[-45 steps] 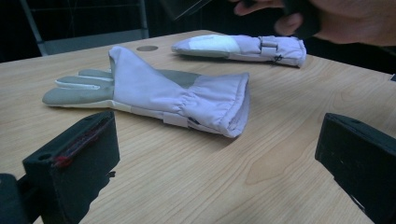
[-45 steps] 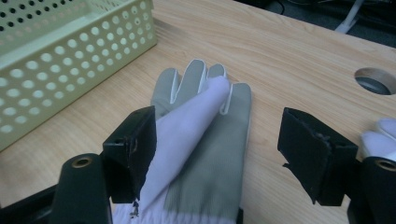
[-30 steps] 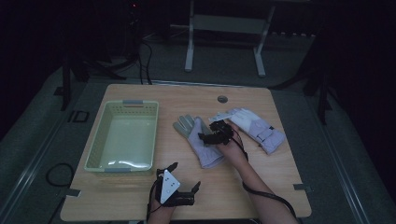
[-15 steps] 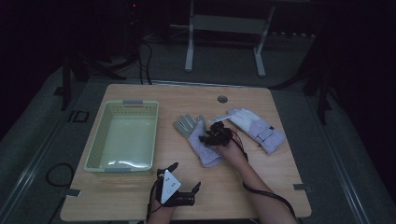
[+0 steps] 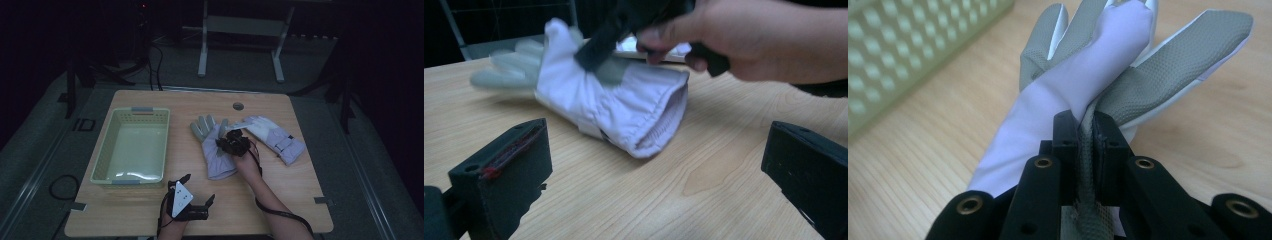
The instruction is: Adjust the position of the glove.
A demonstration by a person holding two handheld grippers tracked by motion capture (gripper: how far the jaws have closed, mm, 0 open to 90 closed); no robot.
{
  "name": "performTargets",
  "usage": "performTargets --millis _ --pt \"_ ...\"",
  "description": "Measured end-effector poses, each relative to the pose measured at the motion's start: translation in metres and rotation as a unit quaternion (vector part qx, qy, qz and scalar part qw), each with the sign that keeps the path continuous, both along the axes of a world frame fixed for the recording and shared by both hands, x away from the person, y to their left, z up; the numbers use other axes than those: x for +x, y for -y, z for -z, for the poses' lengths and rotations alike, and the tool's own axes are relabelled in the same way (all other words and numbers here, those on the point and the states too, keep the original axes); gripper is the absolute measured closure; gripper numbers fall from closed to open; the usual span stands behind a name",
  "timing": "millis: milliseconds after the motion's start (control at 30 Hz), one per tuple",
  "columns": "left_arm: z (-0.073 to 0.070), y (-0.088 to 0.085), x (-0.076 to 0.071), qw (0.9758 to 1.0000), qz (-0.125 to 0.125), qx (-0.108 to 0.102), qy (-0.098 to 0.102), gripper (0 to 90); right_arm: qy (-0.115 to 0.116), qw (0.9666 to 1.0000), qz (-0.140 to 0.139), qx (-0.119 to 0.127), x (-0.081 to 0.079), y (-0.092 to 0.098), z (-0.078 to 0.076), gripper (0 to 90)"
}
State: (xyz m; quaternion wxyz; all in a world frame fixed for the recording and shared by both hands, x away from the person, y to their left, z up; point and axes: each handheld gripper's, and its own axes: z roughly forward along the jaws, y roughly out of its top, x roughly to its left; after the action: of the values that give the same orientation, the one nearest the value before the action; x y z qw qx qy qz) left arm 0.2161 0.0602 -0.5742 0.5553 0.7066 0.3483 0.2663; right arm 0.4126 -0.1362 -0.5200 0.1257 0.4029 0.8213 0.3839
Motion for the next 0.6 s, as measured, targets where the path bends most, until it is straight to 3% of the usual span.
performTargets --millis 333,467,600 --pt "0.000 0.000 0.000 1.0000 -0.002 0.001 -0.001 0.0 0.035 0.9963 0.065 0.043 -0.023 0.010 -0.040 82.6" --pt "0.000 0.000 0.000 1.0000 -0.001 0.002 0.001 0.0 0.040 0.9942 0.084 0.054 -0.034 0.019 -0.043 82.5" --pt "0.000 0.001 0.001 1.0000 -0.003 0.000 -0.001 0.0 0.031 0.9912 0.106 0.073 -0.041 0.024 -0.033 82.5"
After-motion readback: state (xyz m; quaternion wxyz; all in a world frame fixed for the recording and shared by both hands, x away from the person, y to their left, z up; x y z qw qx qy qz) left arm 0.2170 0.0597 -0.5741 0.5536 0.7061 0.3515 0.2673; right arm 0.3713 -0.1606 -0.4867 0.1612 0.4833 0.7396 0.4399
